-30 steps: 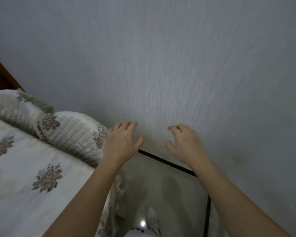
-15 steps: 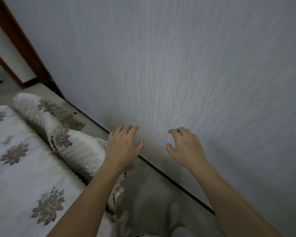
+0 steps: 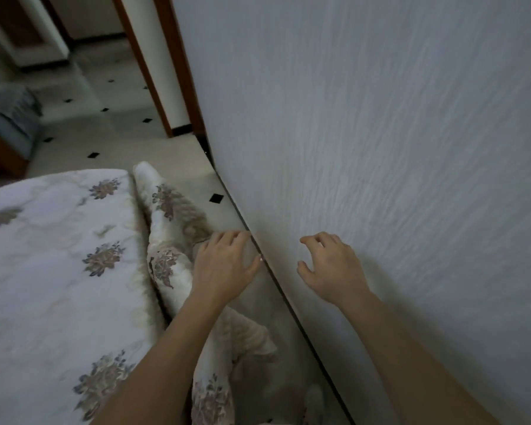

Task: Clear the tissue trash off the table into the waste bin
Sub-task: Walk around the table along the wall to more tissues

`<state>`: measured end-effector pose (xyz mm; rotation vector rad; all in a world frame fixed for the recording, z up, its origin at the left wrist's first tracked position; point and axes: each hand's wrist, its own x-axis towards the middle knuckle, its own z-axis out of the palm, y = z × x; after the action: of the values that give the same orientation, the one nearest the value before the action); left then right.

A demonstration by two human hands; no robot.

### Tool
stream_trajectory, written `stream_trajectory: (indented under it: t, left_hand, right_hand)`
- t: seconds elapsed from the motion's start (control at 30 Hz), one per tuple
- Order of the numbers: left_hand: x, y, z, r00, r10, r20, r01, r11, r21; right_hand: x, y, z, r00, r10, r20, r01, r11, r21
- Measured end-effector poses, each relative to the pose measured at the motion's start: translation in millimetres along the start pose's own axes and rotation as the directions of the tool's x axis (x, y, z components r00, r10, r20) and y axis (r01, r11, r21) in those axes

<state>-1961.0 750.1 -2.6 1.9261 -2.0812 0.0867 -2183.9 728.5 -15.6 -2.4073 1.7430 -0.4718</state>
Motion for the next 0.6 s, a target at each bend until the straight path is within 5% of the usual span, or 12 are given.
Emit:
stream_trajectory:
  t: [0.6]
  left_hand:
    - [95, -77, 8, 0.919, -0.370, -0.134, 0.376, 0.926, 0.021]
  right_hand:
    - [215, -26, 46, 0.945, -0.308, 0.110, 0.292, 0.946, 0.143]
